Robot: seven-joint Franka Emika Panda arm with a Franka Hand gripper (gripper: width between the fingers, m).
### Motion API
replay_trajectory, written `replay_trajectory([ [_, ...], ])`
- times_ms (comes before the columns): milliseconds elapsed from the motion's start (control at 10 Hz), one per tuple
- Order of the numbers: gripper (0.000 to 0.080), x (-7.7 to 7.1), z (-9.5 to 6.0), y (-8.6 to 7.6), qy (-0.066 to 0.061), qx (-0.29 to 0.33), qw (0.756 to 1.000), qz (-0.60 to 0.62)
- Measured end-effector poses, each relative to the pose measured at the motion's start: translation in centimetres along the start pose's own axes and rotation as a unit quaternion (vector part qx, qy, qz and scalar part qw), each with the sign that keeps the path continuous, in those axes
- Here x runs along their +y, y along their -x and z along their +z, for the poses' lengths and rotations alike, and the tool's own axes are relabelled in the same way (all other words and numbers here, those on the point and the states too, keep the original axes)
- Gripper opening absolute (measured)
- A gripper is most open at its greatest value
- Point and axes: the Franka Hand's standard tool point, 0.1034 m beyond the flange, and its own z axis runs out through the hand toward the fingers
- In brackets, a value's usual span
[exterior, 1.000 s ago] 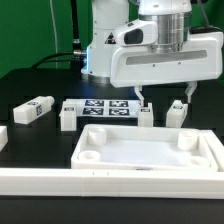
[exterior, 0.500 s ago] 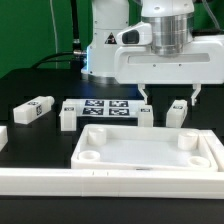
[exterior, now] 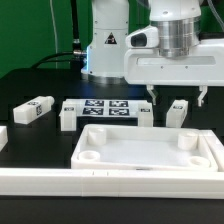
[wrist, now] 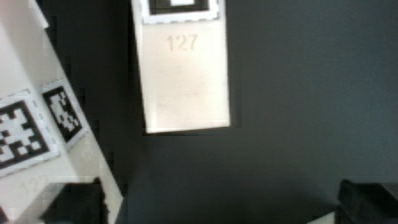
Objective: Assemble desk
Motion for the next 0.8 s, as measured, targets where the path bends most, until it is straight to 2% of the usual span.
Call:
replay_trajectory([
  [100,0.0649,0.6,0.0,0.3,0.009,-0.047,0.999,-0.009],
  [300,0.0649,0.8,0.1,0.1,0.014,-0.103,0.994,-0.025],
  [400,0.0649,0.8,0.3,0.2,0.014,-0.115,0.992,-0.043],
  [500,0.0649,0.8,0.3,0.9,0.014,-0.154,0.987,-0.049],
  [600,0.0649,0.7,0.3,1.1,0.011,-0.193,0.980,-0.051],
  [800,0.0649,0.3,0.6,1.4,0.014,-0.242,0.969,-0.050],
])
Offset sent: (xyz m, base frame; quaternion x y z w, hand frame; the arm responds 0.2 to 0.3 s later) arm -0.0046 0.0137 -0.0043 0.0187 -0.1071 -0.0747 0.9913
